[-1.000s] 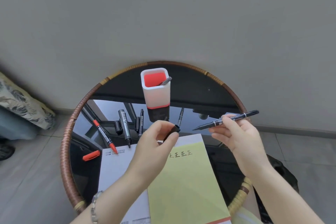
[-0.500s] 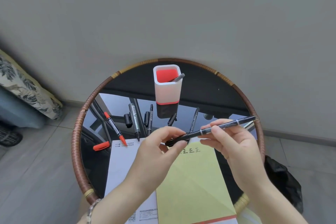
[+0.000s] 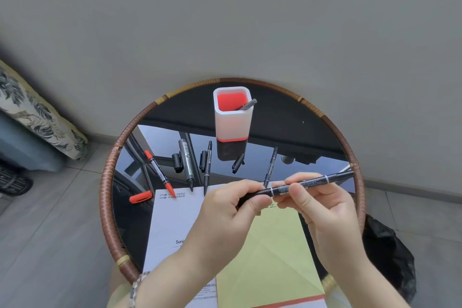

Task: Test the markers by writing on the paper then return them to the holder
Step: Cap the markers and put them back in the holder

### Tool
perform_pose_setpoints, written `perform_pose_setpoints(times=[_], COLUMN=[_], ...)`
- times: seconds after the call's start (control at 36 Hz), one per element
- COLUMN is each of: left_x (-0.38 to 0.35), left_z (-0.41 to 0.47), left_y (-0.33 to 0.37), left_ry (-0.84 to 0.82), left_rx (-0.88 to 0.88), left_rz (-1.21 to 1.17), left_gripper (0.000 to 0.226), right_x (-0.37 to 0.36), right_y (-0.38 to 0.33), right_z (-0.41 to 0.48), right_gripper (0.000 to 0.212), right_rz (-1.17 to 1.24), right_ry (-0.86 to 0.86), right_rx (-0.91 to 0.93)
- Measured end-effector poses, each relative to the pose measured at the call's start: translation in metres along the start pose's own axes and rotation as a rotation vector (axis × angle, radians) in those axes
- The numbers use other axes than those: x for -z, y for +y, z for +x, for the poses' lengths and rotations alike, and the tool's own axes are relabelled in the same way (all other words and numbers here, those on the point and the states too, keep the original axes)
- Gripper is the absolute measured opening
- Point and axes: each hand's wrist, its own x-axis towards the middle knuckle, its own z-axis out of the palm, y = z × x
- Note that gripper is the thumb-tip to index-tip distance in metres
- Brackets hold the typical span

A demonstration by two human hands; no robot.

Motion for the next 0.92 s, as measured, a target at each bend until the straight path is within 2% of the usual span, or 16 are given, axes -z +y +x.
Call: perform_pose_setpoints(times=[0.06,0.11,0.14,0.19,0.25,0.31,0.36,0.44,0.53,0.58,0.64,0.69,0.83,0.92], left_x=[0.002,0.006,0.007,0.011,0.013,0.017,0.024,0.036,0.045,0.048,0.049,0.048,0.044,0.039], left_z=[0.003,0.009,0.012,0.019,0.024,0.029,0.032,0.031,0.025,0.022,0.020,0.019,0.022,0.025], left_y=[-0.001,-0.007,-0.012,-0.022,-0.029,-0.035,-0.039,-0.044,-0.049,-0.051,-0.053,-0.054,-0.057,-0.059], left_ry=[-0.066,-0.159,-0.186,-0.185,-0.158,-0.106,-0.041,0.012,0.014,0.015,0.021,0.024,0.021,0.004], left_rx=[0.149,0.335,0.398,0.438,0.404,0.381,0.388,0.409,0.427,0.431,0.433,0.440,0.439,0.426], left_rz=[-0.169,-0.339,-0.342,-0.207,-0.043,0.066,0.167,0.217,0.235,0.247,0.255,0.253,0.245,0.262], left_gripper=[0.012,0.012,0.015,0.020,0.017,0.011,0.014,0.023,0.018,0.016,0.015,0.014,0.014,0.015], right_x=[0.000,0.000,0.001,0.001,-0.001,-0.004,-0.008,-0.017,-0.028,-0.037,-0.043,-0.045,-0.037,-0.020], right_y=[0.000,0.003,0.008,0.018,0.023,0.020,0.010,-0.012,-0.024,-0.018,-0.004,0.012,0.014,0.018], right_z=[0.001,0.005,0.009,0.017,0.028,0.043,0.059,0.087,0.119,0.142,0.161,0.173,0.161,0.143], right_gripper=[0.036,0.010,0.006,0.009,0.014,0.023,0.023,0.010,0.015,0.009,0.004,0.011,0.030,0.026], right_rz=[-0.040,-0.110,-0.156,-0.201,-0.133,-0.036,-0.030,-0.137,-0.319,-0.529,-0.710,-0.831,-0.817,-0.813], right_ry=[-0.009,-0.016,-0.023,-0.045,-0.047,-0.003,0.084,0.233,0.269,0.229,0.172,0.137,0.134,0.198], right_rx=[0.005,-0.027,-0.070,-0.218,-0.381,-0.429,-0.299,0.106,0.397,0.418,0.356,0.283,0.252,0.231])
